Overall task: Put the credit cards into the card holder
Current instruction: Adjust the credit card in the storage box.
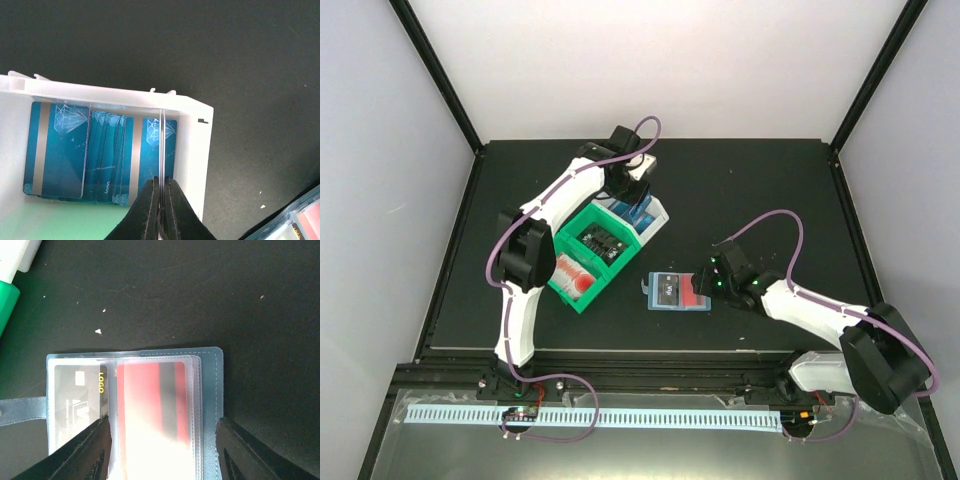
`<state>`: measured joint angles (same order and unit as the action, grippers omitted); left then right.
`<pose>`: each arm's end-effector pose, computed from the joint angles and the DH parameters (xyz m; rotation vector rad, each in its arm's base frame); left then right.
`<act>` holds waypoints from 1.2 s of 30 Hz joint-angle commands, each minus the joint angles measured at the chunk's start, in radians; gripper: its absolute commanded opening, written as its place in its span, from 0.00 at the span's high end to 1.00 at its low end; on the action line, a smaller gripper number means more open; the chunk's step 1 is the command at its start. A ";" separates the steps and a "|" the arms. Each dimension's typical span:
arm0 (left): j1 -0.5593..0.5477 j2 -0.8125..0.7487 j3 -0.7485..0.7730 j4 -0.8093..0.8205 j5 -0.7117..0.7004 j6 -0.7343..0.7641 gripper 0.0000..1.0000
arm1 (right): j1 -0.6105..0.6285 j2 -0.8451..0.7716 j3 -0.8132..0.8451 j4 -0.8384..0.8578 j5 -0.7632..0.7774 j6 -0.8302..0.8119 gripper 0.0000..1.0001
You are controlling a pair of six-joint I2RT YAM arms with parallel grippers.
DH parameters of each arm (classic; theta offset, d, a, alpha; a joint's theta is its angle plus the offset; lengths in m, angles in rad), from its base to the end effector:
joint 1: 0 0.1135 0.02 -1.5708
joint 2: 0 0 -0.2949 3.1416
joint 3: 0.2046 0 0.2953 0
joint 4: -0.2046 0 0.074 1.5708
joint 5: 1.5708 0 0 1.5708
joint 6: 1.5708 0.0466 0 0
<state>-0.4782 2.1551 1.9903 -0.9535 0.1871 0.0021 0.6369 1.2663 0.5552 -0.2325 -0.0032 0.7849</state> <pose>0.4667 -0.2516 0.2635 0.7037 2.6267 -0.3955 0.2094 0.1551 0.1539 0.1919 2.6062 0.5562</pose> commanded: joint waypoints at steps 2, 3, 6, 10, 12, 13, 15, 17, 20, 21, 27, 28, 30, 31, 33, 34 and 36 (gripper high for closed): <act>-0.002 0.007 0.002 -0.005 -0.014 -0.040 0.99 | -0.006 -0.008 0.029 0.010 -0.001 -0.006 0.41; -0.002 0.017 0.001 -0.005 -0.015 -0.037 0.98 | -0.005 -0.007 0.031 0.010 -0.002 -0.006 0.41; 0.000 0.052 0.002 -0.003 -0.005 -0.024 0.98 | -0.006 -0.005 0.028 0.014 -0.003 -0.005 0.41; 0.000 0.108 0.019 -0.019 0.022 -0.008 0.98 | -0.005 -0.004 0.026 0.012 -0.003 -0.007 0.41; 0.000 0.129 0.018 -0.019 0.019 -0.005 0.97 | -0.006 -0.003 0.026 0.015 -0.003 -0.007 0.41; 0.000 0.134 0.019 -0.019 0.019 -0.004 0.96 | -0.005 -0.002 0.026 0.015 -0.004 -0.006 0.41; 0.000 0.139 0.018 -0.017 0.018 -0.004 0.89 | -0.005 0.002 0.028 0.016 -0.006 -0.006 0.41; 0.000 0.140 0.018 -0.013 0.025 -0.004 0.81 | -0.006 0.004 0.028 0.017 -0.006 -0.006 0.41; 0.000 0.136 0.018 -0.008 0.047 -0.001 0.77 | -0.005 0.007 0.026 0.017 -0.007 -0.006 0.41; 0.000 0.134 0.018 -0.007 0.052 -0.001 0.76 | -0.006 0.007 0.025 0.017 -0.007 -0.006 0.40; 0.000 0.144 0.019 -0.005 0.113 0.010 0.69 | -0.005 0.008 0.022 0.020 -0.008 -0.006 0.40; 0.000 0.146 0.020 -0.007 0.118 0.008 0.69 | -0.005 0.007 0.022 0.020 -0.008 -0.006 0.40; 0.000 0.147 0.020 -0.009 0.130 0.004 0.70 | -0.005 0.007 0.020 0.017 -0.006 -0.006 0.40; 0.000 0.143 0.020 -0.011 0.136 0.001 0.73 | -0.005 0.007 0.020 0.017 -0.007 -0.006 0.40; 0.000 0.136 0.018 -0.015 0.159 0.003 0.77 | -0.005 0.007 0.018 0.017 -0.006 -0.006 0.40; 0.000 0.134 0.017 -0.018 0.178 0.009 0.77 | -0.006 0.007 0.018 0.018 -0.006 -0.006 0.40; -0.002 0.133 0.016 -0.029 0.206 0.029 0.75 | -0.006 0.008 0.019 0.020 -0.006 -0.006 0.40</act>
<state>-0.4778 2.2967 1.9877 -0.9581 0.3096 -0.0006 0.6369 1.2671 0.5610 -0.2314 -0.0101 0.7849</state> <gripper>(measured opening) 0.234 0.596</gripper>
